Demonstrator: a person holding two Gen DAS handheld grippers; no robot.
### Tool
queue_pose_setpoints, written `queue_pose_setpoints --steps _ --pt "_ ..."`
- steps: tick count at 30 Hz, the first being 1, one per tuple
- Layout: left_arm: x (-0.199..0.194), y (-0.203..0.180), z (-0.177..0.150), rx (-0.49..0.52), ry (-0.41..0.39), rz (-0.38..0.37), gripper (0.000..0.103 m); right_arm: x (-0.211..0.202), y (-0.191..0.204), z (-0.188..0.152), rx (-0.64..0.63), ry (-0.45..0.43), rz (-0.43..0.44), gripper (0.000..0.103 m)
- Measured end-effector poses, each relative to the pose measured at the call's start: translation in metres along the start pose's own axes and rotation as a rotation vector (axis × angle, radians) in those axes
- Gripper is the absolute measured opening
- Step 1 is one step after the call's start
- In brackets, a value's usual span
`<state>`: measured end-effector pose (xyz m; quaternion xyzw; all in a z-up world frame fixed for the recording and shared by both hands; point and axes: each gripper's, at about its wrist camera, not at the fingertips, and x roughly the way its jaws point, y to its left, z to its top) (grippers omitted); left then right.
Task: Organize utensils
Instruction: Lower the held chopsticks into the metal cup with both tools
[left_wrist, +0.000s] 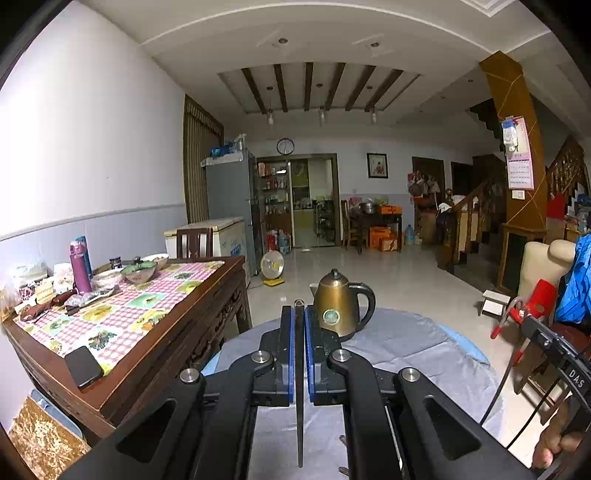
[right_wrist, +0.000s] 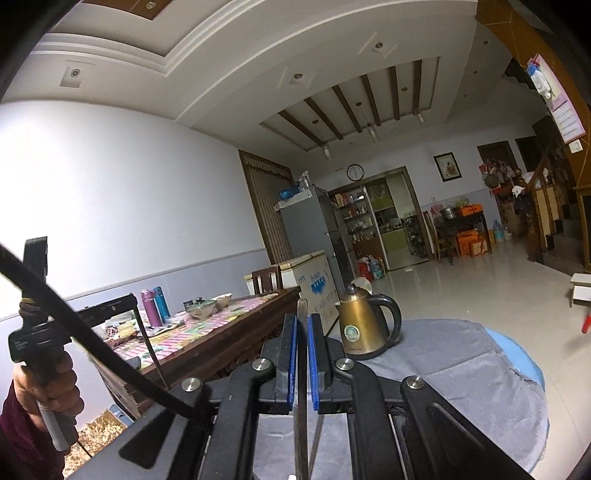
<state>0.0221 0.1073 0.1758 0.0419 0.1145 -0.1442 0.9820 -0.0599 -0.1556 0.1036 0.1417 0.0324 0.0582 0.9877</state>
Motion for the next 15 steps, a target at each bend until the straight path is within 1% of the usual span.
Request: queue_pose_setpoints --steps 10,15 --pt "-0.027 -0.028 0.015 0.037 -0.057 -0.014 0.005 -0.012 0.015 0.008 0.011 -0.043 0.032 0.006" --pt "-0.04 -0.042 0.02 0.073 -0.09 -0.002 0.005 -0.018 0.024 0.011 0.007 -0.056 0.054 0.006"
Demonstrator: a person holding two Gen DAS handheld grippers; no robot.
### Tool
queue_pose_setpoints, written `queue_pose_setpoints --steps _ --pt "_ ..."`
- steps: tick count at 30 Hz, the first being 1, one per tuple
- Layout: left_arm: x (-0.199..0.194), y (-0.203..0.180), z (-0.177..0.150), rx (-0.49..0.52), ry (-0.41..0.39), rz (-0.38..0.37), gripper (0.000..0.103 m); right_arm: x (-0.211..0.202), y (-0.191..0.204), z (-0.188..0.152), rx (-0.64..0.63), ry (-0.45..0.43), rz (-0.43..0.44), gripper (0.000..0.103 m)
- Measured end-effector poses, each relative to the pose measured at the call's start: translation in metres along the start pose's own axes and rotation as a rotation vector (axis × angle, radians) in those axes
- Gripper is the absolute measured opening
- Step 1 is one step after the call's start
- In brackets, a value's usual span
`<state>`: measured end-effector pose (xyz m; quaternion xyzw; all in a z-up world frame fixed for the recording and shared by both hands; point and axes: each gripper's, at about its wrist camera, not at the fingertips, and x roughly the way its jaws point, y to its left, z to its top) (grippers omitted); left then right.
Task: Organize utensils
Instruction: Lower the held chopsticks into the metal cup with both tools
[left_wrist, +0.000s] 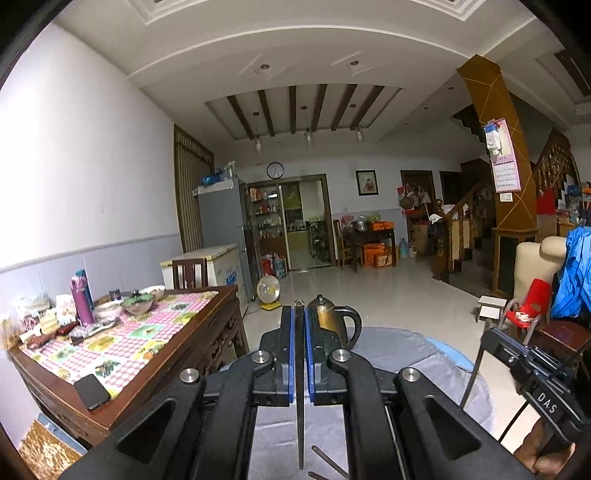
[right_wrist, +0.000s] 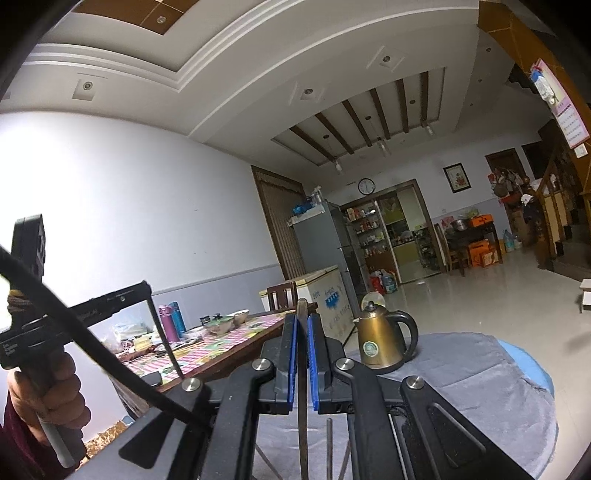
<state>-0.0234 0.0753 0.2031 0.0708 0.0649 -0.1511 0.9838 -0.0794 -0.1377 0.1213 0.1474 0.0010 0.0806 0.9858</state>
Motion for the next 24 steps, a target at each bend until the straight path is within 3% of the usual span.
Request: queue_pose_setpoints --steps 24 --pt "-0.008 -0.013 0.001 -0.016 -0.011 0.018 0.005 -0.003 -0.006 -0.004 0.064 0.001 0.039 0.006"
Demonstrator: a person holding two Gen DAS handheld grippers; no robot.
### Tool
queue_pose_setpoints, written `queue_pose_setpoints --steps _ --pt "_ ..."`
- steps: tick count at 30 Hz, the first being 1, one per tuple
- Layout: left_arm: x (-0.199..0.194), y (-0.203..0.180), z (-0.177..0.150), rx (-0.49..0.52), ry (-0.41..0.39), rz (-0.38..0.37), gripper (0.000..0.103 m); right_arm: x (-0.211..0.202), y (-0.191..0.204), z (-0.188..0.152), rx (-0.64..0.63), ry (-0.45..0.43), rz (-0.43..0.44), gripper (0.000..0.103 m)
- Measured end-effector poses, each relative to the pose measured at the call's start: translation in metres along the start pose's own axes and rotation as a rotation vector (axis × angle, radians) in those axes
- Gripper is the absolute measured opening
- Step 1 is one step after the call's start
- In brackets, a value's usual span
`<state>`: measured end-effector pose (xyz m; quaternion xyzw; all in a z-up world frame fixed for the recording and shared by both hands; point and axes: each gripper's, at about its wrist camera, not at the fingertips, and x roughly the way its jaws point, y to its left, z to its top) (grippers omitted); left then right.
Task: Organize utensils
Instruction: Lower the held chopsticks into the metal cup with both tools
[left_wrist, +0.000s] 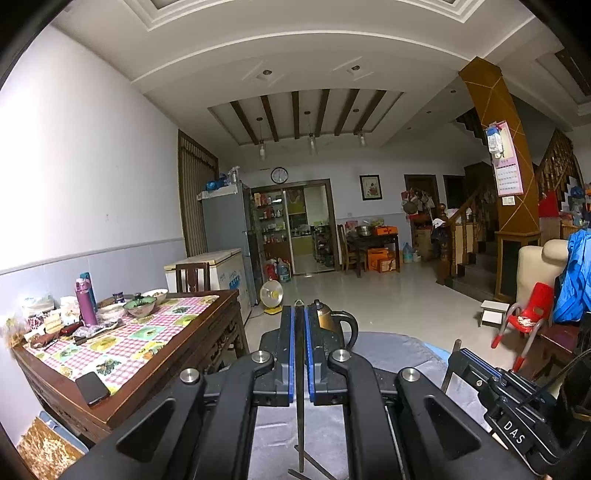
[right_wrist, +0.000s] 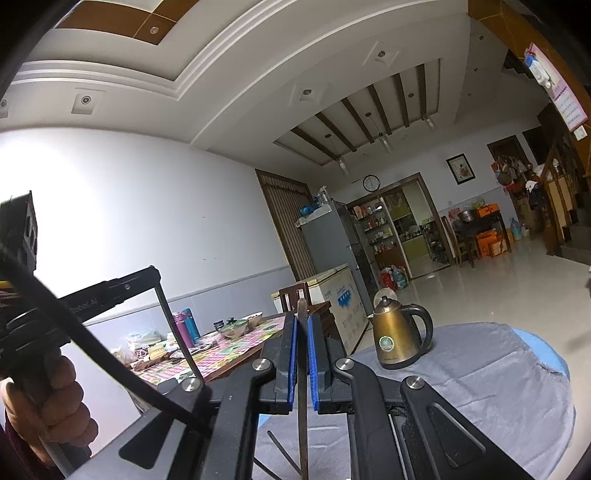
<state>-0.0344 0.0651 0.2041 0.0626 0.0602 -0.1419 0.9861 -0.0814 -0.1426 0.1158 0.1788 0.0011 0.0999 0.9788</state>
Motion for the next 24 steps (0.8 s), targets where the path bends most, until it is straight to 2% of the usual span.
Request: queue_pose_setpoints --steps 8,24 --pt "0.006 0.002 -0.005 -0.028 0.025 -0.011 0.005 0.003 -0.003 -0.004 0.015 0.007 0.001 0.006" --pt "0.003 0.007 -0.016 -0.101 0.026 -0.052 0.005 -0.004 -0.013 0.0 0.041 -0.012 -0.024 0.006"
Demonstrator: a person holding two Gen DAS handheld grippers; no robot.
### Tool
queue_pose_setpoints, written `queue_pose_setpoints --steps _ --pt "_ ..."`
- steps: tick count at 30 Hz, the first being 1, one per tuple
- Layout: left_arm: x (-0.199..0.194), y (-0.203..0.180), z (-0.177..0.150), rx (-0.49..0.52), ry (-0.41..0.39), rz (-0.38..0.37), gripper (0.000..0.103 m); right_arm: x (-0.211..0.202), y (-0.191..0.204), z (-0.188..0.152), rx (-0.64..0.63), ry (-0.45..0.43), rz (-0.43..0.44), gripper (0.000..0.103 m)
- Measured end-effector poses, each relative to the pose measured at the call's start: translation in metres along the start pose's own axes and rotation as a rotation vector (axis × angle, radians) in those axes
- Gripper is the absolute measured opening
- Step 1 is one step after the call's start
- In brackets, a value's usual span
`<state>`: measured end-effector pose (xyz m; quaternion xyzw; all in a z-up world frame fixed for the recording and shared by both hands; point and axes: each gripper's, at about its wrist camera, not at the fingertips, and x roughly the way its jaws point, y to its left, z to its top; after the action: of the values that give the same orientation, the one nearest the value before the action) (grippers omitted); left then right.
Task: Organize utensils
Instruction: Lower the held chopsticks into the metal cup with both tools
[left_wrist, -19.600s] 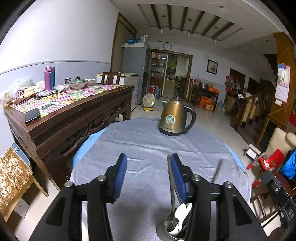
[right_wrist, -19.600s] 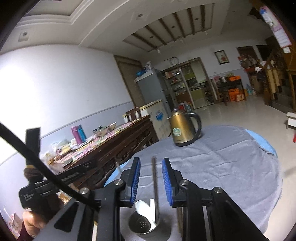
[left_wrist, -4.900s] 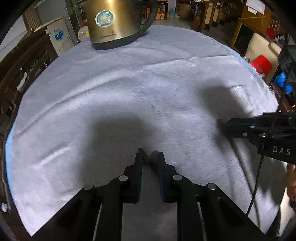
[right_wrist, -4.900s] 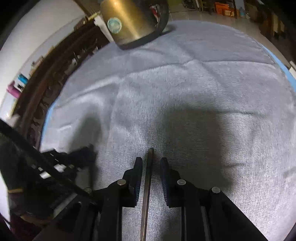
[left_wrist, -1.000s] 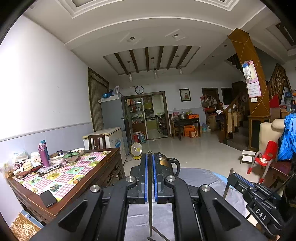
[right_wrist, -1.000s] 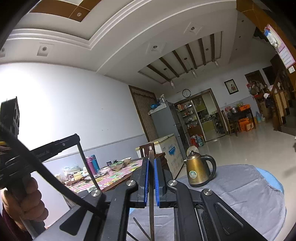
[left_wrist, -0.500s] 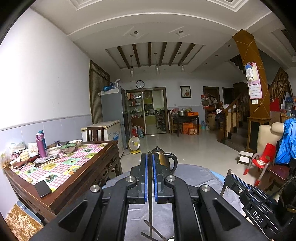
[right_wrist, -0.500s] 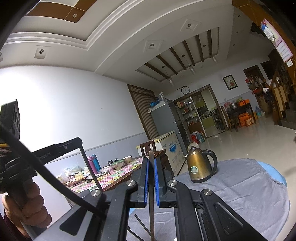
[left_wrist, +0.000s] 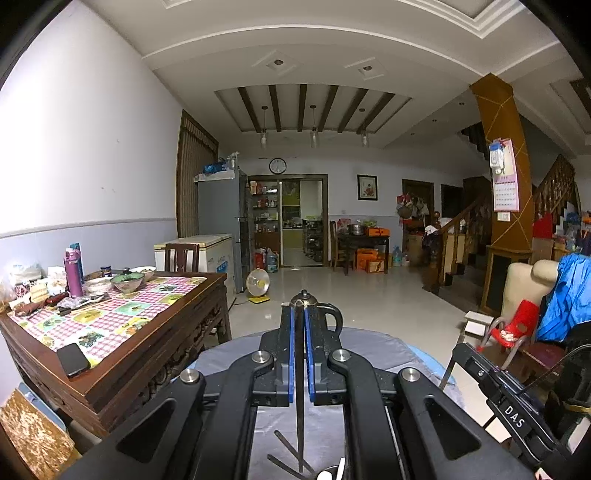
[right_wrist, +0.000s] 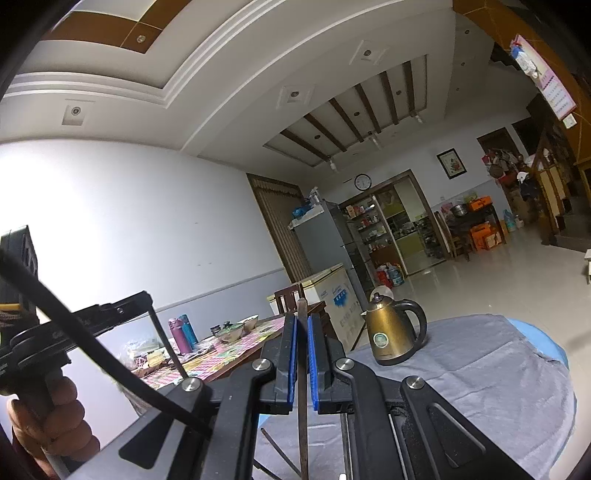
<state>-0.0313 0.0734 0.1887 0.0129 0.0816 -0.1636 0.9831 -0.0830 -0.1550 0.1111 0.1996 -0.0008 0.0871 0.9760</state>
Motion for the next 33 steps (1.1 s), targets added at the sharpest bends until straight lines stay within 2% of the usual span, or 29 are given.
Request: queue_pose_setpoints --steps 7,23,33 --pt "0.005 0.005 -0.008 -0.057 0.007 -0.029 0.005 0.001 -0.001 -0.003 0.008 0.002 -0.005 0.006" --pt "0.029 0.0 -0.038 -0.104 0.066 -0.049 0.005 0.022 -0.001 -0.011 -0.005 0.045 -0.037 0.006" --pt "0.038 -0.002 -0.051 -0.119 0.104 -0.057 0.005 0.022 -0.002 -0.018 -0.006 0.038 -0.06 0.006"
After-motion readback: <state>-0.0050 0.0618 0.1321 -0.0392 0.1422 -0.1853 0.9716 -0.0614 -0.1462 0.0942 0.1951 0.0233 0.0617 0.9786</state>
